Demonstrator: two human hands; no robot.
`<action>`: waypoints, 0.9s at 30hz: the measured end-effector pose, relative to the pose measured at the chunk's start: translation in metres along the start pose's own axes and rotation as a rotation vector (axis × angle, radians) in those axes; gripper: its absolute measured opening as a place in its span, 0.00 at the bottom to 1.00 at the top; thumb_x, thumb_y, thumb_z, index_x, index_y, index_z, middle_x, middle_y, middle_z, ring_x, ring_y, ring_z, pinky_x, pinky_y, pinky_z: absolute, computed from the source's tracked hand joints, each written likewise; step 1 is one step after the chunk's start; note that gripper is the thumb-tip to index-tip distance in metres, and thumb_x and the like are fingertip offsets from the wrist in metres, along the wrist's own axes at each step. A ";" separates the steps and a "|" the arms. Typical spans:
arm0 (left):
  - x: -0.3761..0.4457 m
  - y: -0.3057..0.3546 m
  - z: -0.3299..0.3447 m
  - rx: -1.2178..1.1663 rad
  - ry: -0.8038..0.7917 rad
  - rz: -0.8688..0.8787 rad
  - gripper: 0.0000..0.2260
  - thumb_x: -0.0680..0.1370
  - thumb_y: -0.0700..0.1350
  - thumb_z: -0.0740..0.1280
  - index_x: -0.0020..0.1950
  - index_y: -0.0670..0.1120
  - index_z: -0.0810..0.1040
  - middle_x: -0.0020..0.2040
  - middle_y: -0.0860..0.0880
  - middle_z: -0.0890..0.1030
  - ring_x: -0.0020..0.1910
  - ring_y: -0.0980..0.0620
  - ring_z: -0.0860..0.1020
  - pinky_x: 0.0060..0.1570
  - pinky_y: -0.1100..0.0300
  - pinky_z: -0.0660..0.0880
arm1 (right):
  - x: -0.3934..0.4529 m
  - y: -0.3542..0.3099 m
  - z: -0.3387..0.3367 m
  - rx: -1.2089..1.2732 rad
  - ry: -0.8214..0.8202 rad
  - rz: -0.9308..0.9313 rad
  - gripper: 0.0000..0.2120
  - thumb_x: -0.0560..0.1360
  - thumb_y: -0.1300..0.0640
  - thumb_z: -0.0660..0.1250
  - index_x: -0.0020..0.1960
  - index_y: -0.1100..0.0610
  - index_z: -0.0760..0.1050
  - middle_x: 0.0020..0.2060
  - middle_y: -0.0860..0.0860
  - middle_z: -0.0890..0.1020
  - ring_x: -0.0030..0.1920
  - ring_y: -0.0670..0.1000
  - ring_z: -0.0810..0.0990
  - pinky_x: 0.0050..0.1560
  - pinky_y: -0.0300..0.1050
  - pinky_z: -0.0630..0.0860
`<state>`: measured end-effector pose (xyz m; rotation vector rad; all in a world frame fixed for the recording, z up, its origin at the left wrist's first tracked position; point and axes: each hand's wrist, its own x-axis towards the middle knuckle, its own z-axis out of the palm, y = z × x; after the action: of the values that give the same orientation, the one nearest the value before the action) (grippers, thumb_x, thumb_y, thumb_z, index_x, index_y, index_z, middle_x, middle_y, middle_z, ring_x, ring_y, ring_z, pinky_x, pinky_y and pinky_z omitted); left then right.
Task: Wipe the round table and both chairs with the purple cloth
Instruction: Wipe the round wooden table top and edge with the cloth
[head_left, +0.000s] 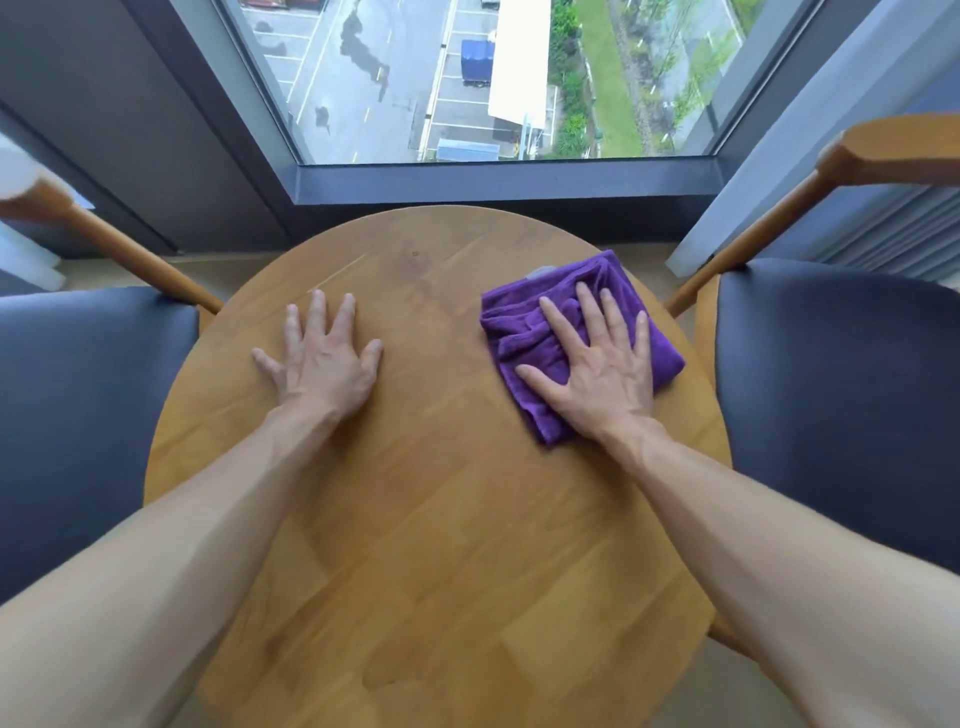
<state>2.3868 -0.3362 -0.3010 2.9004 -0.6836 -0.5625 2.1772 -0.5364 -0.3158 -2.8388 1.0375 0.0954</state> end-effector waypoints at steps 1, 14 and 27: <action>0.001 -0.002 -0.003 -0.008 -0.025 0.006 0.27 0.82 0.61 0.55 0.80 0.60 0.52 0.82 0.53 0.46 0.81 0.46 0.44 0.73 0.28 0.46 | -0.010 -0.013 0.002 0.009 0.000 -0.001 0.38 0.71 0.24 0.47 0.78 0.35 0.46 0.81 0.49 0.49 0.80 0.54 0.45 0.76 0.65 0.44; -0.075 0.028 0.026 -0.153 0.128 0.363 0.20 0.85 0.53 0.55 0.76 0.53 0.69 0.80 0.48 0.62 0.79 0.47 0.58 0.76 0.45 0.51 | -0.111 -0.105 0.019 -0.033 -0.035 -0.248 0.35 0.74 0.27 0.49 0.78 0.37 0.52 0.81 0.49 0.50 0.80 0.53 0.43 0.74 0.68 0.39; -0.110 0.033 0.052 0.013 -0.008 0.463 0.20 0.85 0.54 0.53 0.77 0.59 0.64 0.81 0.53 0.56 0.81 0.50 0.50 0.75 0.36 0.45 | -0.181 0.018 0.020 -0.003 0.008 0.197 0.35 0.74 0.26 0.43 0.78 0.35 0.44 0.81 0.49 0.49 0.80 0.53 0.46 0.75 0.68 0.42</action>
<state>2.2618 -0.3175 -0.3067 2.6109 -1.3087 -0.5066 2.0269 -0.4324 -0.3192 -2.7339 1.3177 0.1036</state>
